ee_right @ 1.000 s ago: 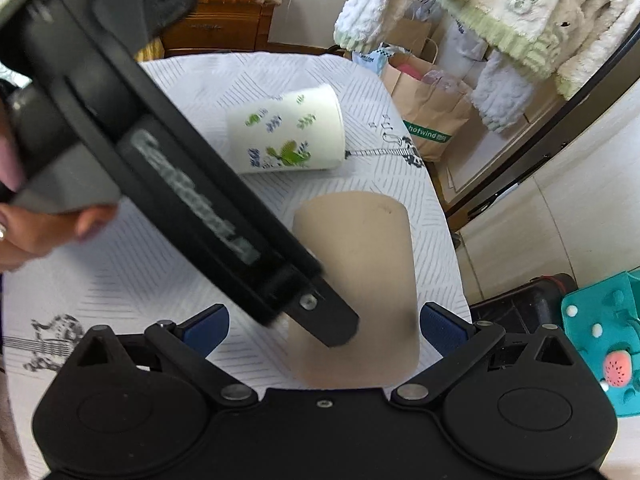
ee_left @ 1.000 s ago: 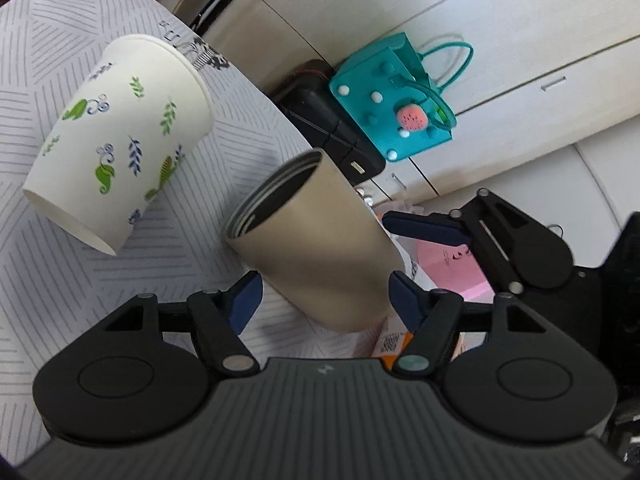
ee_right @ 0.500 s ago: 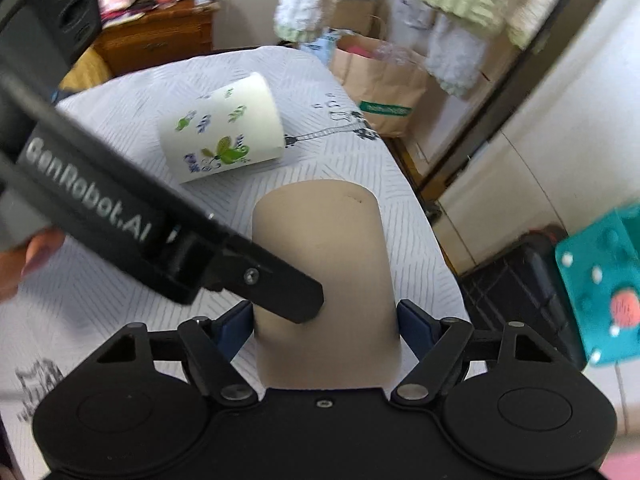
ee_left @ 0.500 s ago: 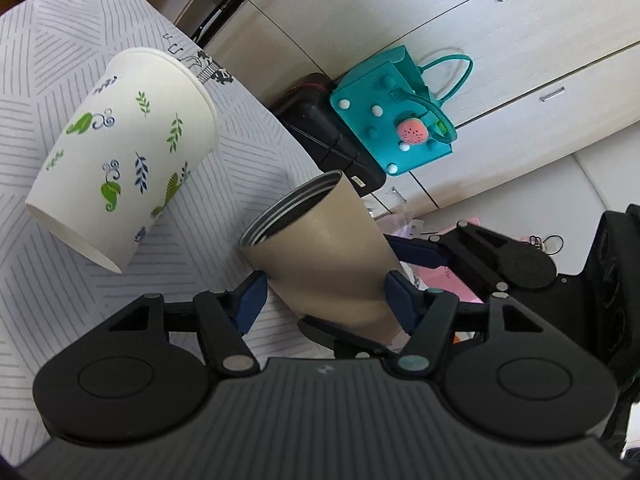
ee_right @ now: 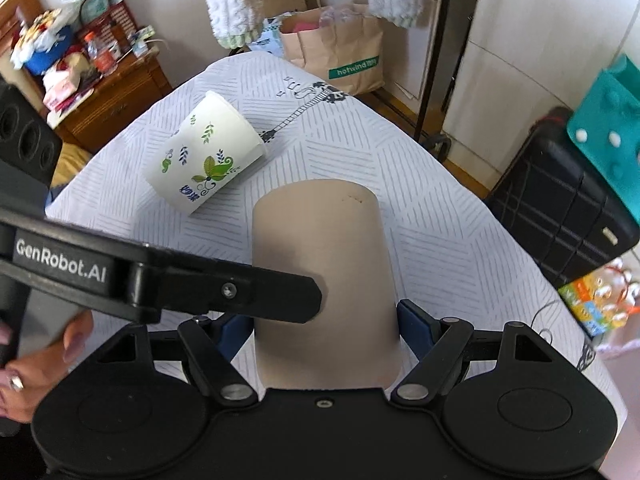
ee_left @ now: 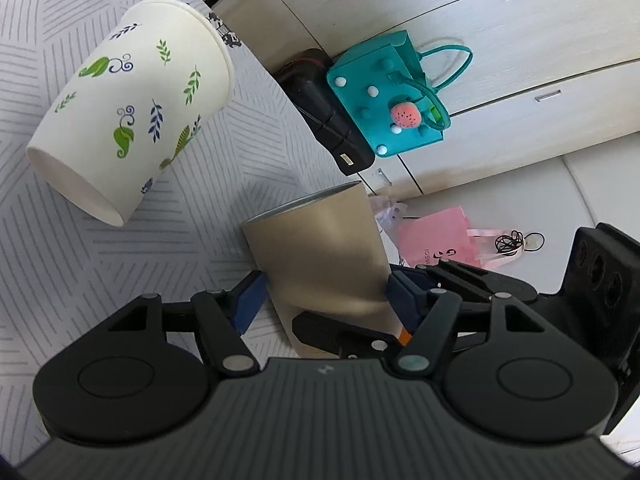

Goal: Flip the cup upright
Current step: 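Rotate the held tan cup with both grippers until its open rim faces up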

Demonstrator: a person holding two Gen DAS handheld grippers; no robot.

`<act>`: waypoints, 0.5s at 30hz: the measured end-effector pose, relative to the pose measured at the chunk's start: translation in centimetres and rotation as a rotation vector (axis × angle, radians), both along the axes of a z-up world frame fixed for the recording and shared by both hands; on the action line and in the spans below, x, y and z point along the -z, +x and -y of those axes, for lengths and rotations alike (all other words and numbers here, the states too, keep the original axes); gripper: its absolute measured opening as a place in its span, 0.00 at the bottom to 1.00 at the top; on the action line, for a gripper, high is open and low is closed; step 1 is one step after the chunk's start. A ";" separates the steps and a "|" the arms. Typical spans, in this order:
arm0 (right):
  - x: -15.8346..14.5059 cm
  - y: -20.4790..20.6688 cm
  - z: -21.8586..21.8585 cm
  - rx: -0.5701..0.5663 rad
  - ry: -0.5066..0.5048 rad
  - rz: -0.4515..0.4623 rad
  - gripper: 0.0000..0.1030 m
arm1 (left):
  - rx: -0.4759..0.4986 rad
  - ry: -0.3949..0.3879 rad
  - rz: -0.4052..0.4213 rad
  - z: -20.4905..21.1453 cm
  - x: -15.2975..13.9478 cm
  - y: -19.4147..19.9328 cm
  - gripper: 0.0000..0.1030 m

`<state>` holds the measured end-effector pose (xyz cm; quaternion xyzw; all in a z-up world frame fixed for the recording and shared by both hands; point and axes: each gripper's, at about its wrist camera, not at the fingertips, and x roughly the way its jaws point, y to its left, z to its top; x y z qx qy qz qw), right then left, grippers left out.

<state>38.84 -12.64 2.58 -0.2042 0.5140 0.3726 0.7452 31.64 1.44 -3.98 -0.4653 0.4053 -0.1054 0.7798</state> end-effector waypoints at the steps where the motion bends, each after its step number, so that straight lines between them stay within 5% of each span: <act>1: 0.0 0.0 0.0 0.001 -0.002 -0.001 0.80 | -0.001 0.006 -0.002 0.2 0.0 0.1 0.67; 8: -0.1 -0.4 -0.4 0.028 -0.010 0.005 0.80 | 0.006 0.021 -0.007 0.6 0.4 0.8 0.74; 15: -0.5 -3.1 0.6 0.069 0.039 0.021 0.79 | 0.080 0.136 0.072 1.2 -1.4 -1.8 0.73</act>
